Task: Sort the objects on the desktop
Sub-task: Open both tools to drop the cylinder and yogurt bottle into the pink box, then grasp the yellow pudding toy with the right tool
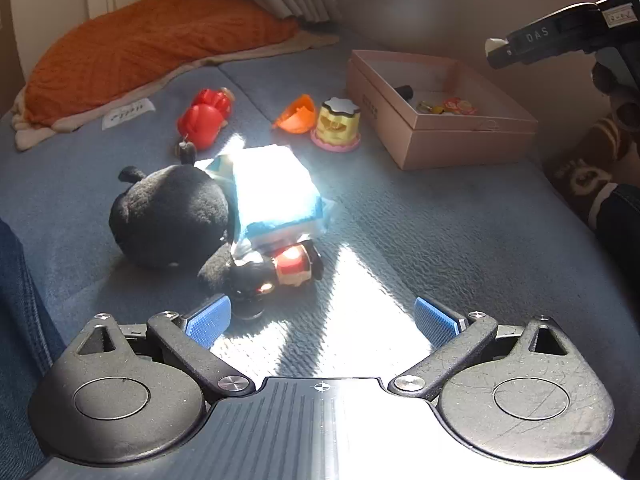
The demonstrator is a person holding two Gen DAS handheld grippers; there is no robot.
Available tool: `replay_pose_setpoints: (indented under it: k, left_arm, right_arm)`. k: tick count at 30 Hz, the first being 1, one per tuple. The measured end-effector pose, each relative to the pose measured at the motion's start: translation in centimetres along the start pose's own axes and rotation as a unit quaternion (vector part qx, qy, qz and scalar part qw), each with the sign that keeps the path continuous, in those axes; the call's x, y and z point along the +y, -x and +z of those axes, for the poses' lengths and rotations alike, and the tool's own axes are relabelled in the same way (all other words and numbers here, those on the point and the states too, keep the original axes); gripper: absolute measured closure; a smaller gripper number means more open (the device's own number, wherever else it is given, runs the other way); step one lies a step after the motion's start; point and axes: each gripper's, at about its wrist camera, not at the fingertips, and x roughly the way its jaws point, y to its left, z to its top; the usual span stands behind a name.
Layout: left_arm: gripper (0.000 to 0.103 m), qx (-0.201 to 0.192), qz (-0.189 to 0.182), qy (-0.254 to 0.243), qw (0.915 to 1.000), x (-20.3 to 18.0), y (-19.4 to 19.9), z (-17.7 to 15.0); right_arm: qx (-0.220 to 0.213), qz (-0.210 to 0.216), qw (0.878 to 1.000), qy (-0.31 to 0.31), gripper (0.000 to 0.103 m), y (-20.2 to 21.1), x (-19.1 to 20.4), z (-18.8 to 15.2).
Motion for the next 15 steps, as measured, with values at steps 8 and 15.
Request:
replay_pose_setpoints:
  k: [8,15]
  left_arm:
    - [0.001,0.0,0.029,0.034,0.999,1.3,-0.6,0.1]
    - [0.001,0.009,0.016,0.022,0.9996,0.7,-0.8,-0.2]
  right_arm:
    - [0.008,0.04,0.999,0.028,0.045,-1.1,6.0,0.5]
    - [0.026,0.076,0.989,0.125,0.045,-4.2,15.4,-0.7]
